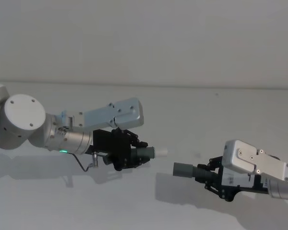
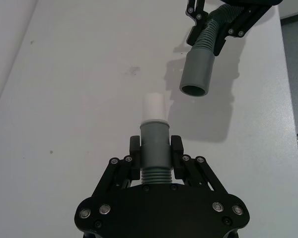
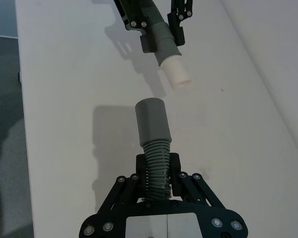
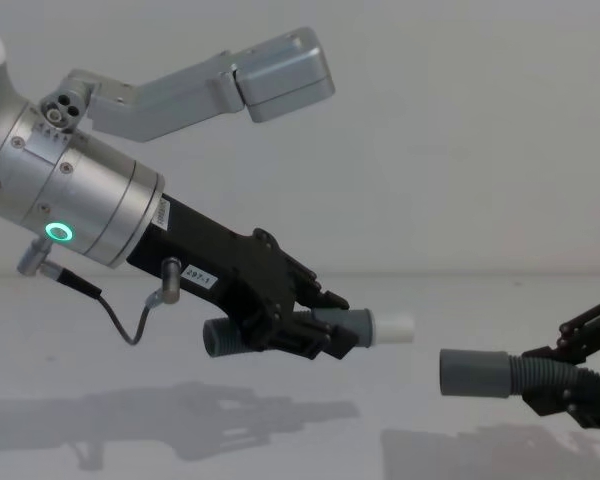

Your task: Use both hands to pick up one end of the pipe from the table, align the ends, and insert them.

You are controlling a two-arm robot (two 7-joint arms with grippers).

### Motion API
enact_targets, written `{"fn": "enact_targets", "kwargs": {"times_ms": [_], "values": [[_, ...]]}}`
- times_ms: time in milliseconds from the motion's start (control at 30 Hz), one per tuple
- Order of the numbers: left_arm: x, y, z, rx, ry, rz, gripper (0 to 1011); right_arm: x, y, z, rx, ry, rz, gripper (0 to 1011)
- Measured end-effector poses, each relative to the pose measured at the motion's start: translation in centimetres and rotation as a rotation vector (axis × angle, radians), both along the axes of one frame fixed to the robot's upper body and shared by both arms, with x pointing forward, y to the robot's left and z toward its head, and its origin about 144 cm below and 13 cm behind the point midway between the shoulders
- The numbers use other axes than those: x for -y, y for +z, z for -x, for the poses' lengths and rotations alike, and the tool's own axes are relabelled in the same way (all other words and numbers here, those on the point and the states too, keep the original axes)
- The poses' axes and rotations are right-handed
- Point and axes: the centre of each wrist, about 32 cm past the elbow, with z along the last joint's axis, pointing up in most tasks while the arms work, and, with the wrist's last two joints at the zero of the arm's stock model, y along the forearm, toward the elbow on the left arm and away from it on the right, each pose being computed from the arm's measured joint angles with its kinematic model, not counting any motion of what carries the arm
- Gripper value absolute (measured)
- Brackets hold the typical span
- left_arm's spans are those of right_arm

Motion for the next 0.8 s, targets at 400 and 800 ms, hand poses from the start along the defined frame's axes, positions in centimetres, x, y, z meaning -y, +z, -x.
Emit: {"fn": "enact_targets", "kwargs": {"times_ms": [400,800], "values": [[0.1,-0.1,-0.4,-0.004,-0.007,-0.002,341,0.1,0.2,-0.6,-0.007,-0.01,-0.017,266],[0.2,-0.2,-0.8,-0.008,-0.014,-0.002,341,0.0,0.6,-1.1,-0.014,-0.014,-0.038,266]]}}
